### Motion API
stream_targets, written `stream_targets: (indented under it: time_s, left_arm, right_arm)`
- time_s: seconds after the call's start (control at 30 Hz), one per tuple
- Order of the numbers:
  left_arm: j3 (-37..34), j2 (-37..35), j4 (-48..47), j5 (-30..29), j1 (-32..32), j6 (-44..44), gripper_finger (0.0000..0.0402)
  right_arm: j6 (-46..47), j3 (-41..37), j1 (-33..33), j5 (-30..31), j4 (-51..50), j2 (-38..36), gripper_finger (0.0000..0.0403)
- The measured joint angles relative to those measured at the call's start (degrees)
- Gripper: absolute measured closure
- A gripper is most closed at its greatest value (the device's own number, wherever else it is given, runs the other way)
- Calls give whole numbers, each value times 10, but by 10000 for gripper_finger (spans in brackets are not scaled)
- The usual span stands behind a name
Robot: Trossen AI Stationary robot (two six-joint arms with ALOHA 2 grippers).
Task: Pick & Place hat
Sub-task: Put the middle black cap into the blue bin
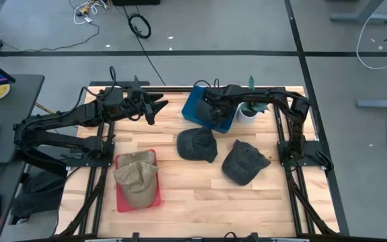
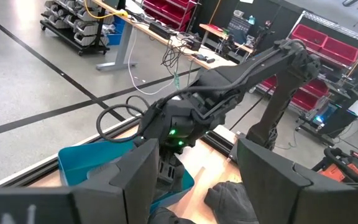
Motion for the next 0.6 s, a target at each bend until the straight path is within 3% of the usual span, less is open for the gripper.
stream_targets:
  time_s: [0.23, 0.33, 0.6]
  left_arm:
    - [0, 0, 0, 0, 0, 0, 181]
    - [0, 0, 0, 0, 0, 0, 181]
    - [0, 0, 0, 0, 0, 0, 181]
  right_arm:
    - [-4, 30, 0, -9, -2, -24, 136]
    - [-4, 47, -3, -39, -8, -30, 95]
    - [8, 117, -13, -113, -56, -31, 35]
